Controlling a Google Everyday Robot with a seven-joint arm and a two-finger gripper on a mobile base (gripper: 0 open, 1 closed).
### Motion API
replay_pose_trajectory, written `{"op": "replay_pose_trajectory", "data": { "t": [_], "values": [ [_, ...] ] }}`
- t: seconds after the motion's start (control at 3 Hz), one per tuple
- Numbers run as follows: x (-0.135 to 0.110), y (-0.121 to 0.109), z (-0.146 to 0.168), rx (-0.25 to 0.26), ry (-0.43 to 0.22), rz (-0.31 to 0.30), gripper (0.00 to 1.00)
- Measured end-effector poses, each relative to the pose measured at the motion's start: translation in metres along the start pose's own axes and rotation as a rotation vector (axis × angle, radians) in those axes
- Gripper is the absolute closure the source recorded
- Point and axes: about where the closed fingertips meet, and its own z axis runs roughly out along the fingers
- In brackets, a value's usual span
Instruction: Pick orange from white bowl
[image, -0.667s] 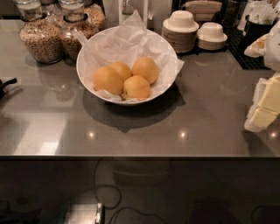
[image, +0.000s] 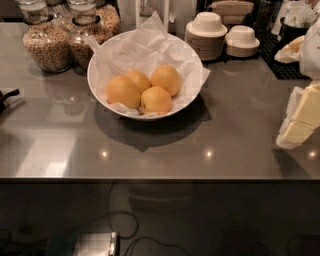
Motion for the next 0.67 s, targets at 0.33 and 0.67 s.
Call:
{"op": "replay_pose_trajectory", "data": {
  "t": [0.33, 0.67],
  "values": [
    [-0.042, 0.002, 0.000, -0.019, -0.108, -0.118, 0.00],
    [-0.101, 0.003, 0.001, -0.056, -0.236, -0.268, 0.00]
  ]
}}
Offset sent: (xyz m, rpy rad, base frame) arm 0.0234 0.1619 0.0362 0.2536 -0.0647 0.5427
